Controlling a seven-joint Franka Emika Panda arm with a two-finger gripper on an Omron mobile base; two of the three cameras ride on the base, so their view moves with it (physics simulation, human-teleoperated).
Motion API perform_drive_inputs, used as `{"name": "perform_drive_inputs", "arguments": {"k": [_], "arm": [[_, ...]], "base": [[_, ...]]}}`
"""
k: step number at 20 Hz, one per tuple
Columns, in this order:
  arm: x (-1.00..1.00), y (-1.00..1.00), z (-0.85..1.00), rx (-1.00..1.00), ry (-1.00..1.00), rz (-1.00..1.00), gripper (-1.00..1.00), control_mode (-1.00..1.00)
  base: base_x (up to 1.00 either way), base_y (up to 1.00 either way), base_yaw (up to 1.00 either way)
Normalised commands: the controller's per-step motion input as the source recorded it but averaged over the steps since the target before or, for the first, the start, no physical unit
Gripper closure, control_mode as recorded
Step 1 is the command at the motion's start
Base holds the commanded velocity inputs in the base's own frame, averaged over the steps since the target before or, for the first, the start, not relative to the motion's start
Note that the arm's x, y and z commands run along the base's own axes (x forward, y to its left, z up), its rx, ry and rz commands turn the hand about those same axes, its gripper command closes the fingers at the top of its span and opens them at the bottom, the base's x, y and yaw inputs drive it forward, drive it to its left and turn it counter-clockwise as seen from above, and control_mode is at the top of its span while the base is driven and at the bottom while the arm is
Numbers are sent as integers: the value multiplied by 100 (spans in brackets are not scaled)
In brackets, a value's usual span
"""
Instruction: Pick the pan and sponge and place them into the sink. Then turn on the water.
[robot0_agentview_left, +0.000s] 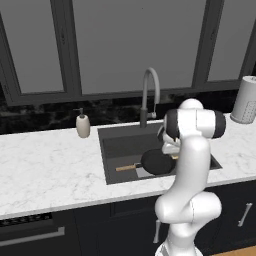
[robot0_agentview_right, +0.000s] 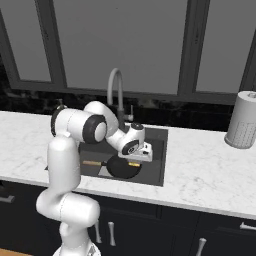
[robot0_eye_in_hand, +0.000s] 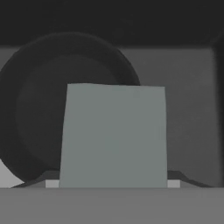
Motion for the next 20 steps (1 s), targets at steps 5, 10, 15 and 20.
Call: {"name": "perform_drive_inputs", "arguments": {"k": [5,10,15,20], "arm": [[1,3,-49,0,0,7,100,-100],[2,0,-24,0,0,4,100,-100],[19,12,-6,0,0,0,100,-100],[23,24,-1,0,0,0,100,-100]], "base": [[0,0,0],[0,0,0],[0,0,0],[0,0,0]]}}
